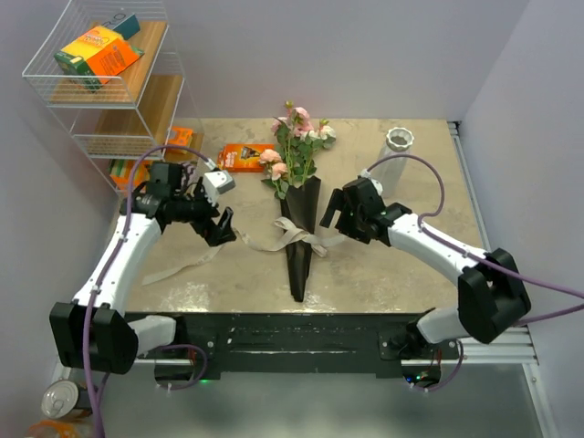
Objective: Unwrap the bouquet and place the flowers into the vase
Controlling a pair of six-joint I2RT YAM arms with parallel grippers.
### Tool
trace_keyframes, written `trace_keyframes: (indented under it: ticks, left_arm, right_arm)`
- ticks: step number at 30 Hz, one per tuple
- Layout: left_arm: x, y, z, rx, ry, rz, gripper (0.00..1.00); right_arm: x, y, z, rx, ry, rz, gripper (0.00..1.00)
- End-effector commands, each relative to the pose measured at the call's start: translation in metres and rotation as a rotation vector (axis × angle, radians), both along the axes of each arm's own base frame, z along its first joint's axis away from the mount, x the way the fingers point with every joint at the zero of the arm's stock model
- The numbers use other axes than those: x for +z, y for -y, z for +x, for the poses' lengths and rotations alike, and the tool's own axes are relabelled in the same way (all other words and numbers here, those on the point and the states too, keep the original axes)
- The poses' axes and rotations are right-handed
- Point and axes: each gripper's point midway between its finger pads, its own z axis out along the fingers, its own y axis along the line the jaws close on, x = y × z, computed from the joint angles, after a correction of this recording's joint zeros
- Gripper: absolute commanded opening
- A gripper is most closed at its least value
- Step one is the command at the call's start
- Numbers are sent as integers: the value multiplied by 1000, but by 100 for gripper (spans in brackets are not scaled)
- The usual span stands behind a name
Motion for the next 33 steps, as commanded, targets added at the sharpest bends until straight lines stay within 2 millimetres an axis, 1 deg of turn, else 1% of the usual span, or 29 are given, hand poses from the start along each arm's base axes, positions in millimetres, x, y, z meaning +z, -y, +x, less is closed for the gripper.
trace_keyframes:
  ticks: [1, 2, 6, 10, 11, 12, 13, 14, 15, 16, 19, 22, 23, 24, 26, 27, 28, 29, 30, 31, 32, 33]
  left_arm:
    - [-7, 23, -12, -127, -7, 36, 99]
    - [-10, 31, -13, -154, 6, 42, 99]
    - [-15, 41, -10, -184, 19, 47, 99]
    - [-28, 50, -7, -218, 2, 73, 99]
    - [-31, 55, -8, -240, 12, 80, 99]
    - [-35, 55, -7, -241, 18, 99, 99]
    - [-40, 57, -6, -247, 15, 110, 99]
    - [-43, 62, -6, -266, 25, 122, 99]
    - [-47, 62, -4, -267, 34, 145, 99]
    - [-53, 63, -3, -270, 24, 157, 99]
    - [-57, 70, 2, -284, 45, 165, 99]
    - [-60, 74, 9, -290, 84, 182, 99]
    - [-61, 76, 14, -294, 110, 186, 99]
    - [-64, 76, 15, -299, 118, 191, 99]
    - [-74, 76, 16, -326, 128, 204, 99]
    - [-78, 76, 17, -335, 126, 213, 99]
    - [-85, 76, 16, -345, 111, 224, 99]
    - [-89, 75, 16, -357, 111, 234, 99]
    - [-92, 75, 16, -364, 105, 243, 99]
    - [-97, 75, 18, -370, 97, 252, 99]
    - [-98, 74, 19, -373, 99, 259, 99]
    - [-101, 74, 19, -376, 91, 265, 99]
  right_arm:
    - [-26, -8, 6, -66, -139, 34, 95]
    - [-29, -11, 7, -58, -154, 42, 95]
    - [-41, -19, 13, -83, -181, 80, 94]
    - [-50, -23, 19, -113, -195, 116, 91]
    - [-56, -23, 19, -117, -213, 108, 91]
    - [-57, -28, 17, -110, -236, 131, 90]
    - [-58, -30, 19, -113, -245, 134, 90]
    - [-59, -33, 19, -113, -255, 140, 90]
    - [-65, -34, 18, -124, -276, 143, 89]
    - [-66, -36, 18, -123, -287, 154, 89]
    - [-71, -41, 18, -136, -304, 180, 86]
    - [-75, -38, 17, -162, -308, 176, 80]
    - [-76, -37, 17, -173, -307, 176, 78]
    - [-75, -37, 18, -190, -304, 184, 72]
    - [-78, -35, 15, -205, -310, 187, 65]
    - [-77, -36, 15, -213, -308, 199, 56]
    - [-77, -35, 12, -220, -311, 205, 53]
    - [-76, -35, 10, -223, -312, 209, 46]
    - [-75, -37, 11, -220, -299, 224, 43]
    - [-74, -34, 6, -219, -297, 227, 41]
    - [-73, -32, 5, -222, -294, 226, 30]
    - [-75, -24, 4, -237, -277, 195, 25]
